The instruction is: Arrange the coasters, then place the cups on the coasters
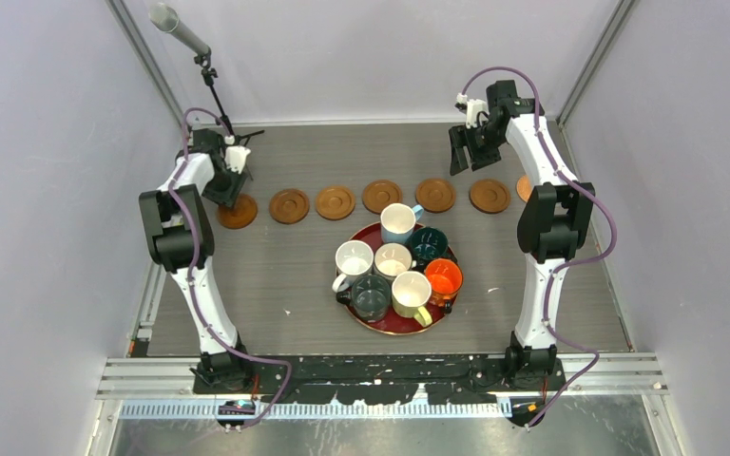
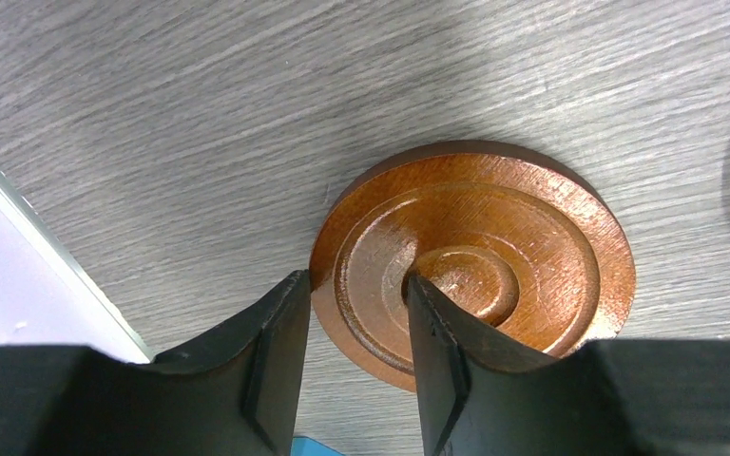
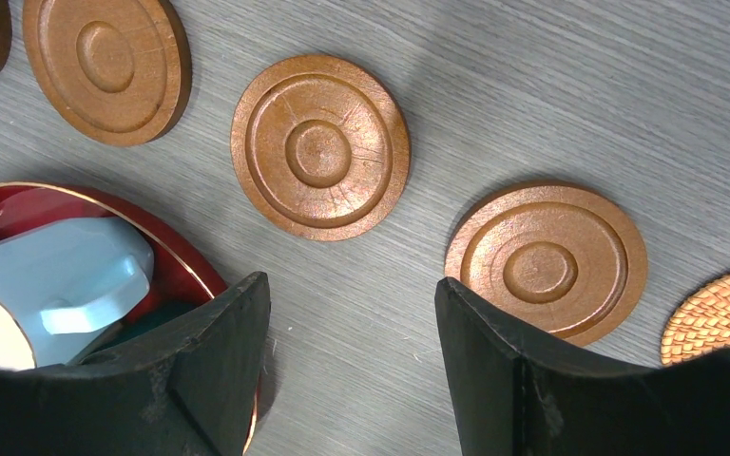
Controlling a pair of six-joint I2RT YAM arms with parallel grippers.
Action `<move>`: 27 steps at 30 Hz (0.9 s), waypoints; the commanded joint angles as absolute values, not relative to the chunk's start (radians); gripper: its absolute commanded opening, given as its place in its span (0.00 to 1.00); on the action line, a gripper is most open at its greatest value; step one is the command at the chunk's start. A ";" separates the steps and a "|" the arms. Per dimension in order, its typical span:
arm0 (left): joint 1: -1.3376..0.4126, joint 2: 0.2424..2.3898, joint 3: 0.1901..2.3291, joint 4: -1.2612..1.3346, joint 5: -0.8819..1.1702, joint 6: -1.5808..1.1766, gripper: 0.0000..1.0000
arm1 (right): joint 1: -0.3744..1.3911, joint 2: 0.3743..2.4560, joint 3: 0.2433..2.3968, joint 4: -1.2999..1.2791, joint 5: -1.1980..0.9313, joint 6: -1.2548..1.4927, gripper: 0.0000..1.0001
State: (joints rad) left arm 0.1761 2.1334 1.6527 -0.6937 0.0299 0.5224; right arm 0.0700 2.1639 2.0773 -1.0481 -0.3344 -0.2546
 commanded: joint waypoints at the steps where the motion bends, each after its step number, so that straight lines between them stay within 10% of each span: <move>1: 0.167 2.129 1.685 -0.723 0.084 0.464 0.44 | 0.074 2.133 2.106 -1.037 -0.340 -0.247 0.69; 27: 0.136 1.541 1.511 -0.941 0.389 0.431 0.75 | 0.067 2.010 1.993 -1.019 -0.467 -0.328 0.69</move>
